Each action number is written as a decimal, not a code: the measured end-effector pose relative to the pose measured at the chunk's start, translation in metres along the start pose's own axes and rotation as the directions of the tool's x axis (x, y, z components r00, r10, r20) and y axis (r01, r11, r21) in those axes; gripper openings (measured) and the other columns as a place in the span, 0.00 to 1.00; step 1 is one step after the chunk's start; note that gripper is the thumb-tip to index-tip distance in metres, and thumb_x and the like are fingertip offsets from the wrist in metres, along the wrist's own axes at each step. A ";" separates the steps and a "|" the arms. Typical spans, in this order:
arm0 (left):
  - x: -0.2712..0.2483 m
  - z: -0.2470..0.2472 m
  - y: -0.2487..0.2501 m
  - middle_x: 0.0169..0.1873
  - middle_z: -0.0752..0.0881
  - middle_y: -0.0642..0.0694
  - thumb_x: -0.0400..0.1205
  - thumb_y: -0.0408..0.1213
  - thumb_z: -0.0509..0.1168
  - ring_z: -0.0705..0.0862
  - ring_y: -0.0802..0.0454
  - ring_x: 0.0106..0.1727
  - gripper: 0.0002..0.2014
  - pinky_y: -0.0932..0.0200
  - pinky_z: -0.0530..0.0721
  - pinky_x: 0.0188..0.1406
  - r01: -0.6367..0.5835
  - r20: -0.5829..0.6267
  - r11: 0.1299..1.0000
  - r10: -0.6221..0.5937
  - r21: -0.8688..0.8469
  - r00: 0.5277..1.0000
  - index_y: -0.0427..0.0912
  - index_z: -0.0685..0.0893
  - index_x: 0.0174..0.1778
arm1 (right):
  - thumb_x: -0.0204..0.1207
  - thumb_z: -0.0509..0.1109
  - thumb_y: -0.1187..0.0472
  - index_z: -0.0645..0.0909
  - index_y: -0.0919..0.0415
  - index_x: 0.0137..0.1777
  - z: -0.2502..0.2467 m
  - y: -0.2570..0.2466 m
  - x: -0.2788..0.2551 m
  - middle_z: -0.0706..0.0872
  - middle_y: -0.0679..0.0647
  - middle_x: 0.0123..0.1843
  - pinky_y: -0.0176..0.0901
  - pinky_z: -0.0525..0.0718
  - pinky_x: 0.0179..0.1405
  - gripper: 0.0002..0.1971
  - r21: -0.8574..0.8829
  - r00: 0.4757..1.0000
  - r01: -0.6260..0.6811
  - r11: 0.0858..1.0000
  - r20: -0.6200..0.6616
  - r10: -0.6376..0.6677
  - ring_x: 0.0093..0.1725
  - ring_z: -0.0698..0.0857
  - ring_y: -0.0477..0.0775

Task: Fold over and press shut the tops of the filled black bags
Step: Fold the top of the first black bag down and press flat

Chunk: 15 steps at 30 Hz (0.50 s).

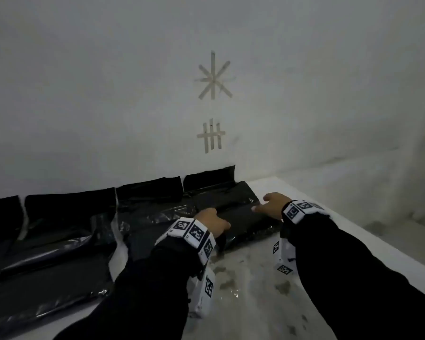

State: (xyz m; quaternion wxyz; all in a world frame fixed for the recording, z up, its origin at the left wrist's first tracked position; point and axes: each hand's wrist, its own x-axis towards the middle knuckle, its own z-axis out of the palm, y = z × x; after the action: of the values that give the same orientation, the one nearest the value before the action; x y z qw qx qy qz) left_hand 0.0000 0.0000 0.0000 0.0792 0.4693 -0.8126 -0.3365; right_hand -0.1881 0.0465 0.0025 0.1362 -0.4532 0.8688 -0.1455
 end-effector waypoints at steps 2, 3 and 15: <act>0.013 0.007 0.001 0.59 0.79 0.41 0.82 0.45 0.64 0.79 0.43 0.65 0.22 0.57 0.76 0.57 0.056 0.057 0.996 -0.059 0.067 0.997 0.34 0.75 0.68 | 0.76 0.67 0.41 0.72 0.68 0.73 0.009 0.003 0.012 0.76 0.63 0.73 0.49 0.72 0.70 0.34 -0.047 0.998 -0.060 0.997 0.024 0.061 0.72 0.76 0.62; 0.017 0.009 0.002 0.61 0.79 0.40 0.83 0.45 0.64 0.78 0.43 0.67 0.23 0.58 0.75 0.55 0.077 0.074 0.993 -0.084 0.090 0.994 0.34 0.75 0.68 | 0.76 0.67 0.41 0.72 0.68 0.72 0.013 0.006 0.018 0.77 0.63 0.72 0.50 0.72 0.70 0.35 -0.054 0.996 -0.080 0.995 0.040 0.082 0.71 0.76 0.63; 0.019 0.011 -0.004 0.57 0.85 0.39 0.78 0.39 0.69 0.84 0.42 0.58 0.18 0.54 0.82 0.58 0.009 -0.074 0.997 -0.015 -0.082 0.997 0.34 0.81 0.62 | 0.73 0.71 0.42 0.74 0.62 0.71 0.000 0.015 0.021 0.77 0.60 0.72 0.46 0.73 0.65 0.32 0.058 0.999 -0.004 0.998 0.032 0.002 0.70 0.76 0.61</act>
State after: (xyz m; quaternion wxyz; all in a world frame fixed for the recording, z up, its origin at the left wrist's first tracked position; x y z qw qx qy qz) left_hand -0.0125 -0.0119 -0.0145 0.1265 0.4826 -0.7919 -0.3523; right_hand -0.2106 0.0375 -0.0055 0.1634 -0.4502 0.8625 -0.1634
